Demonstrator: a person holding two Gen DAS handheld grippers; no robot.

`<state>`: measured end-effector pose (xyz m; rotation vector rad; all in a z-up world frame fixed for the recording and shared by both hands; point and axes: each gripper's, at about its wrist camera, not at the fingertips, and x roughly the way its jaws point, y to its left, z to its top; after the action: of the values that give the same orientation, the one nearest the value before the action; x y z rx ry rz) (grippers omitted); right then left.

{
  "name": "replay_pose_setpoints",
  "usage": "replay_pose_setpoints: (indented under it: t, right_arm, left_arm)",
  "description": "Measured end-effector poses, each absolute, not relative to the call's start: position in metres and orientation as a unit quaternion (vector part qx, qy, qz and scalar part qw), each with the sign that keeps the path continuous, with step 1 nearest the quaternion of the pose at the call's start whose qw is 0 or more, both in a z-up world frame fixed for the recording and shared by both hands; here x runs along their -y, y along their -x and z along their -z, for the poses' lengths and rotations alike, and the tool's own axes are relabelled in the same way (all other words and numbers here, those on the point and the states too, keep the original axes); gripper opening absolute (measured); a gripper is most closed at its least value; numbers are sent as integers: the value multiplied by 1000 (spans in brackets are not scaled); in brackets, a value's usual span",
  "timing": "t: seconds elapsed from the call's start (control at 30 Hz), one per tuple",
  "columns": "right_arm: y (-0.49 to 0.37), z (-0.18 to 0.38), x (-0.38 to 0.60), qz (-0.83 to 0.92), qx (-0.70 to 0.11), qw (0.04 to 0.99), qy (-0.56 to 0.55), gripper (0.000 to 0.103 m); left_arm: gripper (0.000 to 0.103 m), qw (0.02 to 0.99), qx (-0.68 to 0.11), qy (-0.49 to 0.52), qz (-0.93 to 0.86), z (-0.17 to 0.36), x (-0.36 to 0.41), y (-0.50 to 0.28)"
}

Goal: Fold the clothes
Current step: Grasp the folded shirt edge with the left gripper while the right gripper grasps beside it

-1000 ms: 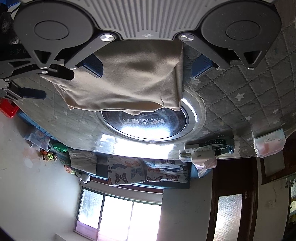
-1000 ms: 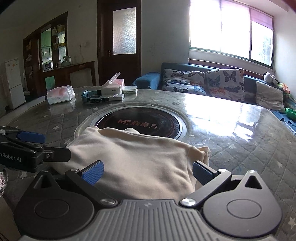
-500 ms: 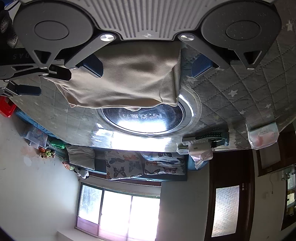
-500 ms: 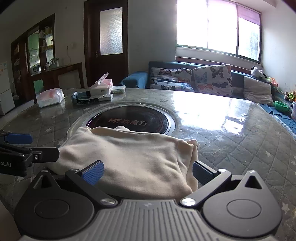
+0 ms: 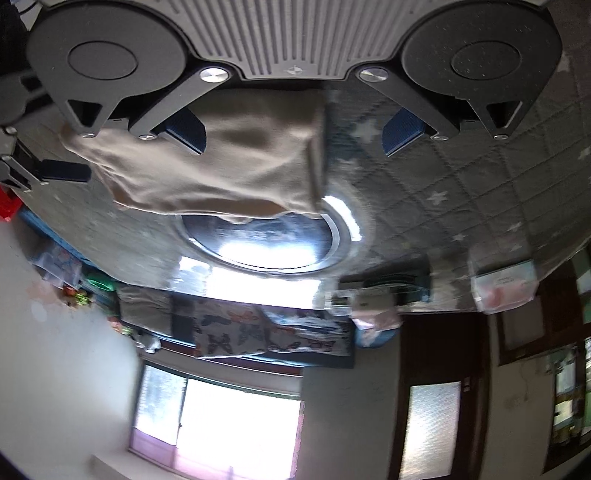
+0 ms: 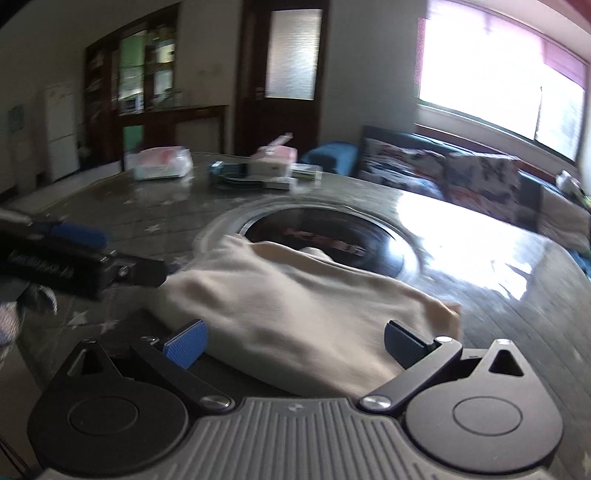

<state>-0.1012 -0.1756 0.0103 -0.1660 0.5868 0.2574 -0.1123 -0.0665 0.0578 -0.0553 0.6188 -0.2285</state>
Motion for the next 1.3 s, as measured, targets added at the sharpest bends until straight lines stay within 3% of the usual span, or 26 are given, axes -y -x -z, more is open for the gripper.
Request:
replay_pose_setpoints:
  t: [0.3, 0.47, 0.67, 0.83, 1.17, 1.3]
  right_arm:
    - [87, -8, 119, -222, -293, 915, 165, 86]
    - [77, -2, 87, -262, -300, 894, 204, 67]
    - [69, 9, 66, -275, -299, 879, 251, 45]
    - [66, 6, 73, -279, -295, 886, 223, 15]
    - [61, -26, 132, -289, -277, 914, 65, 10]
    - [67, -29, 143, -295, -274, 914, 48, 10]
  left_arm:
    - [98, 943, -317, 76, 69, -59, 24, 93]
    - [84, 933, -334, 109, 77, -60, 13, 80]
    - [83, 914, -362, 157, 89, -55, 11, 60]
    - [85, 895, -380, 208, 105, -52, 12, 45]
    - [84, 854, -421, 283, 115, -38, 30, 23]
    - [74, 835, -431, 319, 124, -29, 36, 17]
